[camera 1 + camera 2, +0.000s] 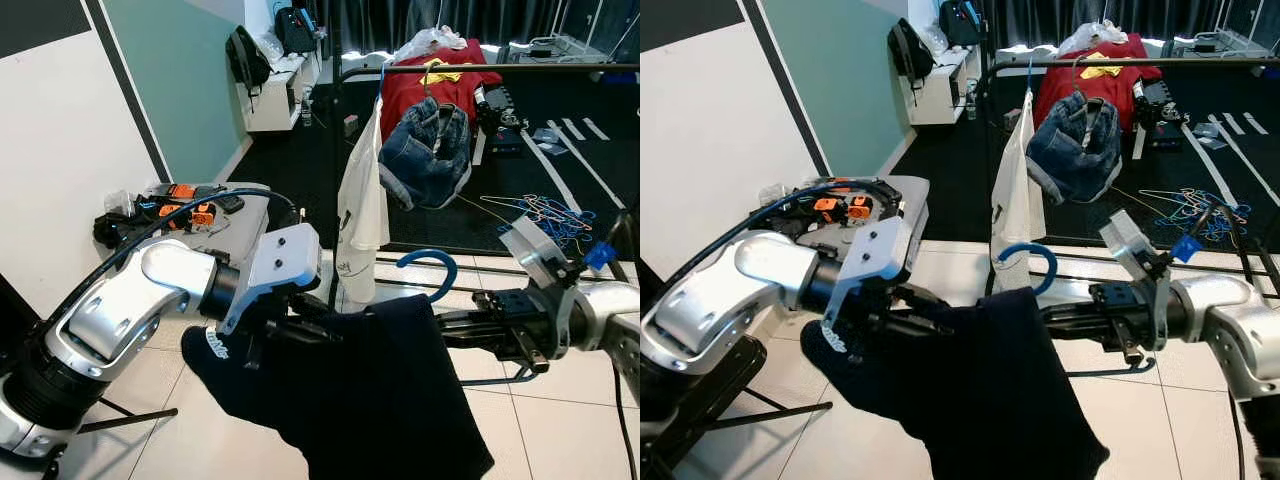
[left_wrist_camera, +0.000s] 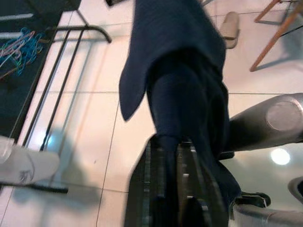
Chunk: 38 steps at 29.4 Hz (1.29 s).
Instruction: Hang hanger
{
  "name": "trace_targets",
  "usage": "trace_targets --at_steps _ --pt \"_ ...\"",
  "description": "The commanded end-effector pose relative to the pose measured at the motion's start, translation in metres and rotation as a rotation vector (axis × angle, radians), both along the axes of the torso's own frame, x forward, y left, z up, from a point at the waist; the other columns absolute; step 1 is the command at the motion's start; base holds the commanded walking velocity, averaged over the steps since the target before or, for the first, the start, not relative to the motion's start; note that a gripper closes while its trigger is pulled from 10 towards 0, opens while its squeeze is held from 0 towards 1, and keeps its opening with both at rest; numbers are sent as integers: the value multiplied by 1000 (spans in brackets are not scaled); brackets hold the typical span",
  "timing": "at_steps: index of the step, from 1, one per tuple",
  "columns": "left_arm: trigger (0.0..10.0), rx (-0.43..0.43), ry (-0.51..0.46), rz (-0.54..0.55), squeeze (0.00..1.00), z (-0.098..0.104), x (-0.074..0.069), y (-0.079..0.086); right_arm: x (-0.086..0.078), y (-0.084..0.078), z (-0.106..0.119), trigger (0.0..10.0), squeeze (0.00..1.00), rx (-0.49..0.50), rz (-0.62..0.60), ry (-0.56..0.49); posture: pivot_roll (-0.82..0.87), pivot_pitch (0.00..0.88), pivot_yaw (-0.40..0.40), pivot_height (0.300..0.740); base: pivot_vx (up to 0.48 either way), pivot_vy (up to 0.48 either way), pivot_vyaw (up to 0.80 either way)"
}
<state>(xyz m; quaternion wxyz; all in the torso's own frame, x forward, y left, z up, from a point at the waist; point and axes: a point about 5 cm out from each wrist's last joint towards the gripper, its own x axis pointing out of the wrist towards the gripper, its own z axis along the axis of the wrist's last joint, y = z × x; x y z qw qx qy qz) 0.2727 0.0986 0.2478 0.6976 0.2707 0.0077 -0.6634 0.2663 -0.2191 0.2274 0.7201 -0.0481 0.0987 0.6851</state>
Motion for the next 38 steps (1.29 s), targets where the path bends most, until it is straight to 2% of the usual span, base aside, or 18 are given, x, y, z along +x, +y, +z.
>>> trace_targets --at_steps 1,15,16,17,18,24,27,32,33,35,36,37,38 --pt "0 35 34 28 0 -11 2 2 1 4 8 10000 0 14 26 -44 -123 0 71 740 0 0 0" --pt "0 75 -5 85 0 -21 5 -1 8 12 18 10000 0 62 11 -90 -121 0 61 740 0 0 0" --pt "0 71 -28 104 0 -20 7 -1 10 14 17 10000 75 55 -5 -92 -118 0 58 740 0 0 0" --pt "0 71 -28 104 0 -20 7 -1 10 14 17 10000 75 55 -5 -92 -118 0 58 740 0 0 0" --pt "0 69 -50 126 0 -19 10 0 12 14 13 10000 1000 30 -24 -93 -120 0 56 740 0 0 0" --pt "0 57 -70 166 0 -20 14 3 14 16 4 10000 1000 1 -43 -82 -127 0 57 740 0 0 0" --pt "0 68 -62 201 0 -28 16 5 17 10 -7 10000 1000 -56 -108 -70 -121 0 31 740 0 0 0" --pt "0 78 -66 230 0 -29 18 9 21 7 -8 10000 1000 -79 -147 -73 -123 0 34 740 0 0 0" --pt "0 89 -66 257 0 -30 20 14 25 1 -7 10000 1000 -87 -188 -84 -129 0 39 740 0 0 0" --pt "0 89 -66 257 0 -30 20 14 25 1 -7 10000 1000 -87 -188 -84 -129 0 39 740 0 0 0" --pt "0 98 -71 283 0 -29 22 22 27 -5 -3 10000 1000 -79 -220 -97 -128 0 45 740 0 0 0" --pt "0 98 -71 283 0 -29 22 22 27 -5 -3 10000 1000 -79 -220 -97 -128 0 45 740 0 0 0" --pt "0 112 -85 317 0 -26 25 31 25 -12 1 10000 1000 -70 -242 -107 -125 0 47 740 0 0 0"
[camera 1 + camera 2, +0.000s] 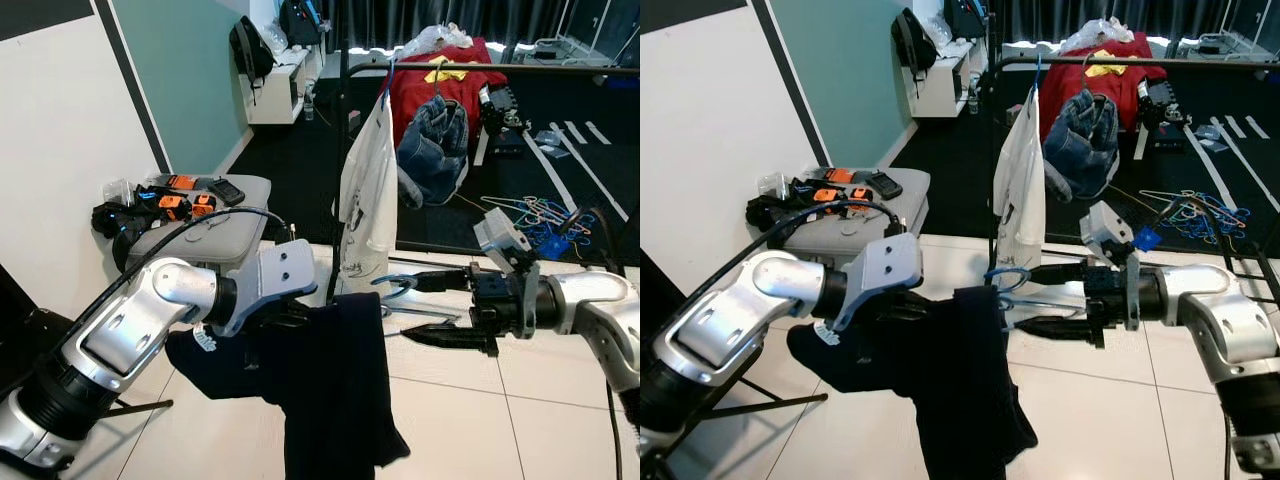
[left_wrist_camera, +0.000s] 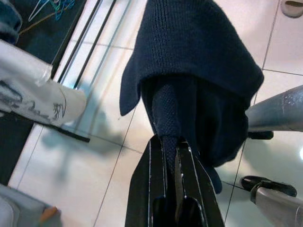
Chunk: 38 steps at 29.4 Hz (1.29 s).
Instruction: Hang hanger
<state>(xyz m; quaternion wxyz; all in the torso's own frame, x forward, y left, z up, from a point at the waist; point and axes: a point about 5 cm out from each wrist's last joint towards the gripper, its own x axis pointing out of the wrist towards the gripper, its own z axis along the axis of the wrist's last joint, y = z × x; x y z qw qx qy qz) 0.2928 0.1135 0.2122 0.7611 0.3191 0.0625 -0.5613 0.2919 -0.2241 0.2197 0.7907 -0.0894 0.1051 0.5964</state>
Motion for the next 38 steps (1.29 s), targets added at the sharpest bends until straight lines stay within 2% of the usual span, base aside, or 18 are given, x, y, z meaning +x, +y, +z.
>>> trace_targets --at_steps 1,3,5,10,11,15,16,17,18,19,20,23,27,31,32,35,37,38 --pt "0 9 -44 59 0 9 5 17 0 -8 9 10000 1000 5 -23 -39 -125 0 47 740 0 0 0" --pt "0 9 -44 59 0 9 5 17 0 -8 9 10000 1000 5 -23 -39 -125 0 47 740 0 0 0" --pt "0 7 -95 131 0 22 13 34 -14 -19 14 10000 1000 33 -8 -19 -128 0 41 740 0 0 0" --pt "0 -26 -126 152 0 32 16 39 -29 -18 10 10000 973 48 54 31 -136 0 40 740 0 0 0" --pt "0 -74 -140 154 0 39 18 39 -38 -13 5 10000 0 73 84 67 -138 0 34 740 0 0 0" --pt "0 -108 -134 179 0 43 20 38 -40 -7 -3 10000 0 118 51 92 -120 0 21 740 0 0 0" --pt "9922 -113 -61 226 0 36 22 38 -35 0 -11 10000 0 181 -53 112 -59 0 29 740 0 0 0" --pt "9922 -113 -61 226 0 36 22 38 -35 0 -11 10000 0 181 -53 112 -59 0 29 740 0 0 0" --pt "10000 -283 64 344 0 35 26 27 -33 10 -19 10000 0 272 -164 149 -73 0 72 740 0 0 0" --pt "10000 -283 64 344 0 35 26 27 -33 10 -19 10000 0 272 -164 149 -73 0 72 740 0 0 0" --pt "10000 -392 186 388 0 34 24 15 -33 15 -24 10000 0 346 -234 194 -77 0 74 740 0 0 0" --pt "10000 -407 238 404 0 29 24 7 -33 16 -26 10000 0 383 -274 209 -85 0 59 740 0 0 0" --pt "10000 -297 128 349 0 32 30 7 -30 12 -16 10000 0 376 -248 148 -97 0 47 740 0 0 0" --pt "10000 -275 73 286 0 39 30 7 -31 11 -12 10000 0 348 -216 124 -99 0 45 740 0 0 0" --pt "10000 -252 5 193 0 51 29 6 -30 11 -6 10000 0 317 -165 97 -99 0 40 740 0 0 0" --pt "10000 -219 -63 95 0 68 28 8 -32 14 3 10000 0 271 -51 84 -99 0 41 740 0 0 0" --pt "10000 -219 -63 95 0 68 28 8 -32 14 3 10000 0 271 -51 84 -99 0 41 740 0 0 0" --pt "10000 -203 -92 67 0 74 27 8 -36 16 7 10000 0 251 25 100 -95 0 36 740 0 0 0"
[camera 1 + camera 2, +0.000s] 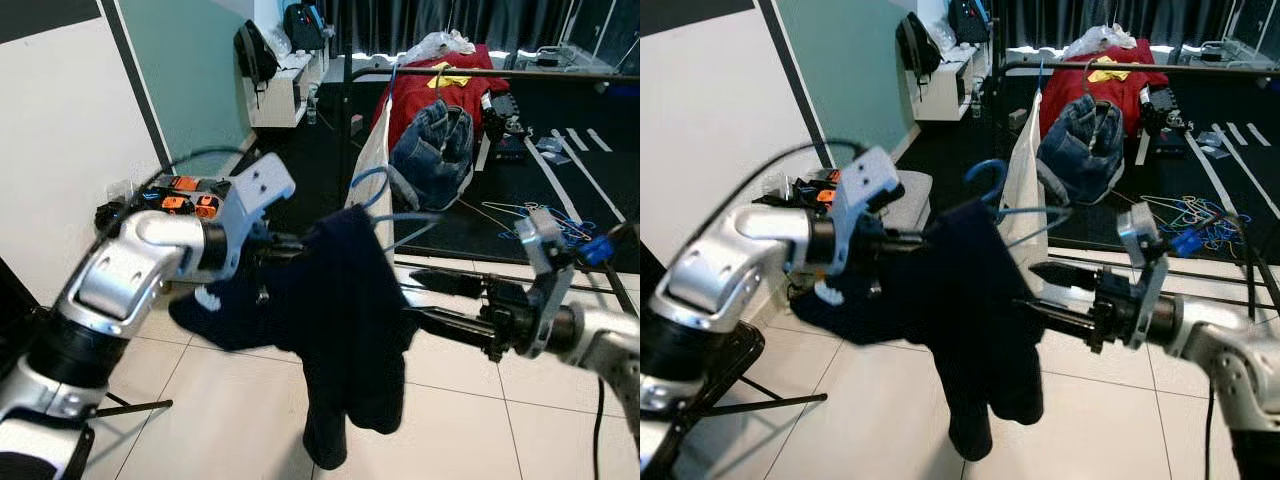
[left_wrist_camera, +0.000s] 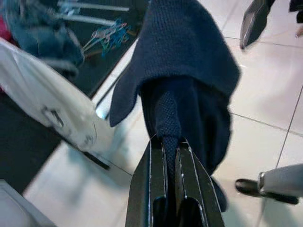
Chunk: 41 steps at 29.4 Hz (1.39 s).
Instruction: Hang hanger
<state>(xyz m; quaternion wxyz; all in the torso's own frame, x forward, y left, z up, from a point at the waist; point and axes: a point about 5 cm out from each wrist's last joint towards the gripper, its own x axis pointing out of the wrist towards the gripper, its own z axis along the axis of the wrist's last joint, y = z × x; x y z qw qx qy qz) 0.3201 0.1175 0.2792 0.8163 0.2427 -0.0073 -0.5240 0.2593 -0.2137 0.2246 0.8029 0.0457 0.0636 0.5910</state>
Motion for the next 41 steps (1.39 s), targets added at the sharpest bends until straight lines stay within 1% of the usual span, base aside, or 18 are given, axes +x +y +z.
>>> trace_targets --at_steps 1,2,7,8,10,12,17,21,24,25,26,28,29,31,37,38,39,41 --pt "10000 25 -41 -11 0 7 0 4 -4 6 2 10000 0 -11 70 -1 -95 0 36 740 0 0 0" --pt "10000 31 -51 -14 0 10 -1 3 -6 8 4 10000 0 -24 108 4 -93 0 36 740 0 0 0" --pt "10000 57 -57 -75 0 11 -8 2 2 8 10 10000 0 -20 87 -26 -96 0 51 740 0 0 0" --pt "10000 79 -28 -110 0 8 -11 6 6 11 15 10000 0 11 95 -50 -106 0 79 740 0 0 0" --pt "10000 79 -28 -110 0 8 -11 6 6 11 15 10000 0 11 95 -50 -106 0 79 740 0 0 0" --pt "10000 126 3 -149 0 6 -14 13 11 19 21 10000 0 58 143 -85 -92 0 76 740 0 0 0" --pt "10000 155 0 -150 0 9 -12 20 11 22 27 10000 0 102 197 -105 -87 0 91 740 0 0 0" --pt "10000 162 -2 -146 0 11 -12 23 8 20 29 10000 0 121 219 -105 -84 0 98 740 0 0 0" --pt "10000 159 -6 -139 0 14 -12 25 6 20 25 10000 0 118 223 -94 -79 0 94 740 0 0 0" --pt "10000 144 -9 -138 0 18 -12 24 4 24 17 10000 0 96 225 -73 -80 0 101 740 0 0 0" --pt "10000 144 -9 -138 0 18 -12 24 4 24 17 10000 0 96 225 -73 -80 0 101 740 0 0 0" --pt "10000 100 -22 -139 0 26 -14 19 5 35 -4 10000 0 26 201 -33 -75 0 99 740 0 0 0" --pt "10000 100 -22 -139 0 26 -14 19 5 35 -4 10000 0 26 201 -33 -75 0 99 740 0 0 0" --pt "10000 76 -37 -138 0 32 -14 16 9 43 -18 10000 0 -36 168 -10 -74 0 96 740 0 0 0" --pt "10000 47 -59 -128 0 40 -13 16 17 52 -29 10000 0 -90 128 1 -73 0 92 740 0 0 0" --pt "10000 47 -59 -128 0 40 -13 16 17 52 -29 10000 0 -90 128 1 -73 0 92 740 0 0 0" --pt "10000 42 -65 -126 0 42 -13 16 17 55 -34 10000 0 -122 128 6 -75 0 90 740 0 0 0" --pt "10000 42 -65 -126 0 42 -13 16 17 55 -34 10000 0 -122 128 6 -75 0 90 740 0 0 0"
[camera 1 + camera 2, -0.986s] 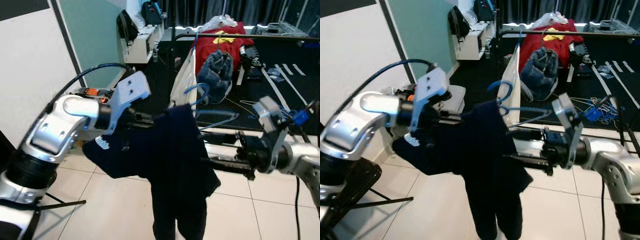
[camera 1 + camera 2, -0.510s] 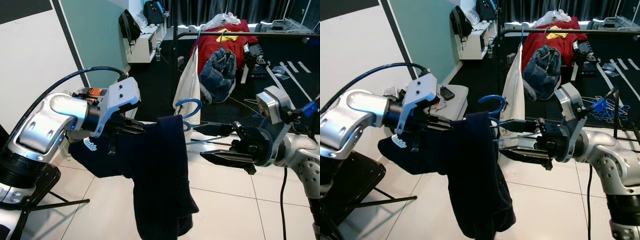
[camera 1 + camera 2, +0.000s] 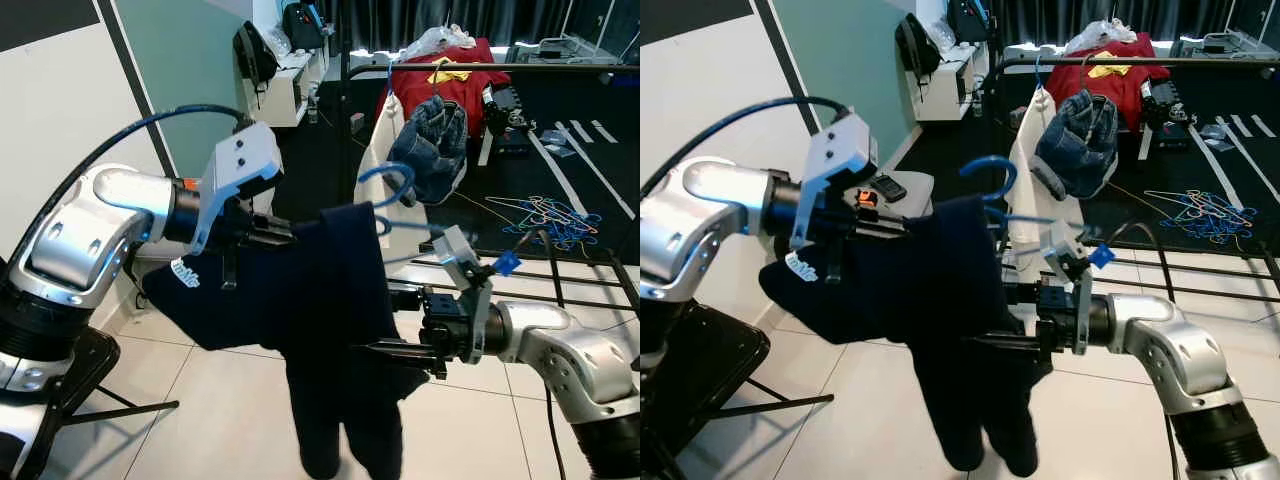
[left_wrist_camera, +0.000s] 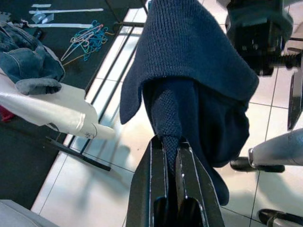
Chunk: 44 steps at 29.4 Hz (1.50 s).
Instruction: Hang hanger
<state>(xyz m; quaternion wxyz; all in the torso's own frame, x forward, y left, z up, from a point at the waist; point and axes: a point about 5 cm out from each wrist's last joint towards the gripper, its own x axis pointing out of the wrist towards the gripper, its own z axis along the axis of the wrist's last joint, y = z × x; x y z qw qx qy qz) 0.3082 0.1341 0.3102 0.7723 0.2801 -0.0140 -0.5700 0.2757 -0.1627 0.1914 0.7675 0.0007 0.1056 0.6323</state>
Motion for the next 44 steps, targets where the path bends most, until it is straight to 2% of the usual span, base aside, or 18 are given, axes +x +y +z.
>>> trace_targets --at_steps 1,2,4,5,7,9,13,14,15,23,24,32,39,40,41,42,43,44 --pt "10000 -37 -41 -2 0 12 -1 0 -1 4 -7 10000 0 -59 12 -5 -78 0 90 740 0 0 0" --pt "10000 -40 -47 2 0 14 0 0 -3 1 -15 10000 0 -127 5 -3 -81 0 87 740 0 0 0" --pt "10000 -40 -47 2 0 14 0 0 -3 1 -15 10000 0 -127 5 -3 -81 0 87 740 0 0 0" --pt "10000 -42 -55 7 0 16 1 2 -6 -7 -24 10000 0 -213 -7 -2 -84 0 84 740 0 0 0" --pt "10000 -42 -55 7 0 16 1 2 -6 -7 -24 10000 0 -213 -7 -2 -84 0 84 740 0 0 0" --pt "10000 -36 -70 18 0 19 2 6 -14 -30 -32 10000 0 -358 -11 9 -93 0 83 740 0 0 0" --pt "10000 -33 -73 21 0 20 2 7 -17 -37 -33 10000 0 -394 -8 13 -93 0 83 740 0 0 0" --pt "10000 -26 -76 30 0 20 3 10 -18 -46 -29 392 0 -411 -19 10 -97 0 84 740 0 0 0" --pt "10000 -20 -78 37 0 20 4 13 -16 -53 -25 0 0 -416 -41 4 -104 0 84 740 0 0 0" --pt "10000 -5 -82 49 0 20 4 20 -13 -62 -18 0 0 -403 -86 -22 -108 0 86 740 0 0 0" --pt "10000 2 -81 58 0 19 4 25 -8 -64 -11 0 0 -365 -120 -55 -112 0 90 740 0 0 0" --pt "10000 5 -80 67 0 18 3 29 -5 -65 -5 0 0 -327 -146 -91 -111 0 89 740 0 0 0" --pt "10000 0 -76 76 0 16 3 31 -2 -59 6 0 0 -243 -145 -146 -108 0 87 740 0 0 0" --pt "10000 0 -74 70 0 15 3 31 -1 -60 18 0 0 -173 -140 -174 -108 0 87 740 0 0 0" --pt "10000 0 -74 70 0 15 3 31 -1 -60 18 0 0 -173 -140 -174 -108 0 87 740 0 0 0" --pt "10000 2 -74 78 0 13 4 33 0 -67 35 0 0 -105 -154 -209 -114 0 87 740 0 0 0" --pt "10000 2 -74 78 0 13 4 33 0 -67 35 0 0 -105 -154 -209 -114 0 87 740 0 0 0" --pt "10000 3 -76 88 0 13 5 36 0 -74 49 0 0 -54 -165 -237 -117 0 88 740 0 0 0"
